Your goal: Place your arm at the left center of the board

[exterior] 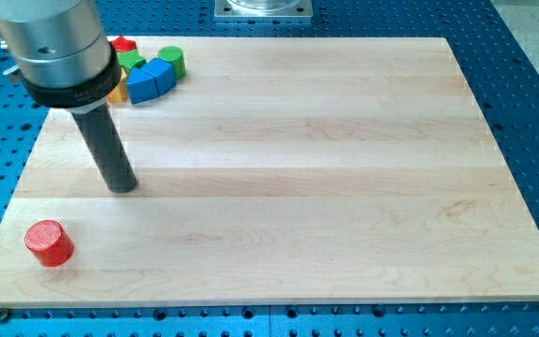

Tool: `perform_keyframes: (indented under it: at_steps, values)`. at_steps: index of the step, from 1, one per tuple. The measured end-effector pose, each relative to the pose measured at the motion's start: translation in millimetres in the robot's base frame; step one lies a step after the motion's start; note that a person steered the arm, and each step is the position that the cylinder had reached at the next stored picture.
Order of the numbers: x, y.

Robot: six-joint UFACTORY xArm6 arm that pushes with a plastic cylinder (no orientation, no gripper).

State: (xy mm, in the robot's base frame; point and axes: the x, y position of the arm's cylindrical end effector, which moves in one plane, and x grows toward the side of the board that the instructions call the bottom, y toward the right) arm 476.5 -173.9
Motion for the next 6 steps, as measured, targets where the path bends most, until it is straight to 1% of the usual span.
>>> perform_keyframes:
  at_steps: [2,3,4,5,6]
  values:
    - [14.1,3.1]
    - [25.1,-64.6]
    - [-2.8,-99.9]
    - [-67.4,-99.9]
    - [-92.5,-99.9]
